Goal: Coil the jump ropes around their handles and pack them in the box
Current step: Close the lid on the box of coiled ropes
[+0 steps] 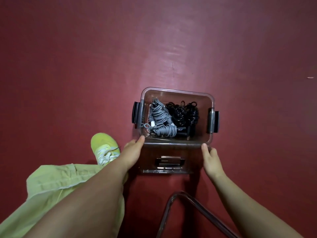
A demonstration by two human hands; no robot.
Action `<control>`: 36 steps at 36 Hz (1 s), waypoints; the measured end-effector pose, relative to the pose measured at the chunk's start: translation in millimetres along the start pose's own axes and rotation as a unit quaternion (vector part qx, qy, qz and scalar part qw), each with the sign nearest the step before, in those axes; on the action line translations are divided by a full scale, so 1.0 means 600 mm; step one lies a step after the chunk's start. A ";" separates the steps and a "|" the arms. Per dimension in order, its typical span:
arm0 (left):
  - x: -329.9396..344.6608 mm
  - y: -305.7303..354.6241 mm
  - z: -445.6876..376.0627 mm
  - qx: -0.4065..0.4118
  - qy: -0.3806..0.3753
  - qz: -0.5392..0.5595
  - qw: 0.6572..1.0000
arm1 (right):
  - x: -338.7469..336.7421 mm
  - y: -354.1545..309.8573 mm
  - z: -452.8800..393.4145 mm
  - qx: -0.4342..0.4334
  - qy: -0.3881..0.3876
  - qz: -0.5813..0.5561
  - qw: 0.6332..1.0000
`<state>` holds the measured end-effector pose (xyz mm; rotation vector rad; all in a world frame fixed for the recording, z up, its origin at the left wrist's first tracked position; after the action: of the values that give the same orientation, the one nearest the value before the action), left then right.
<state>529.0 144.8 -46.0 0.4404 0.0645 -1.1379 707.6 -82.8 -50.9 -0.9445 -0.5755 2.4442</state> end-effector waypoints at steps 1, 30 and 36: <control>-0.006 0.002 0.001 0.005 0.011 0.008 1.000 | -0.003 -0.007 -0.001 -0.011 0.007 0.031 0.999; -0.012 0.130 -0.015 0.088 0.002 0.175 0.981 | -0.076 -0.147 -0.170 0.060 0.113 -0.082 0.988; -0.015 0.128 -0.019 0.095 0.129 0.119 0.980 | -0.066 -0.184 -0.179 -0.013 0.072 -0.046 0.996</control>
<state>595.4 183.4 -30.4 0.7444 0.1265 -0.8507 838.3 8.1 -44.9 -1.0706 -0.5871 2.2701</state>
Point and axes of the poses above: each hand's wrist, its own z-axis away from the middle knuckle, its own x-axis out of the palm, y = z × x, the point moved 4 cm from there along -z, towards the middle knuckle, and after that the axes turned 6 degrees about -x, right-handed, at the moved point
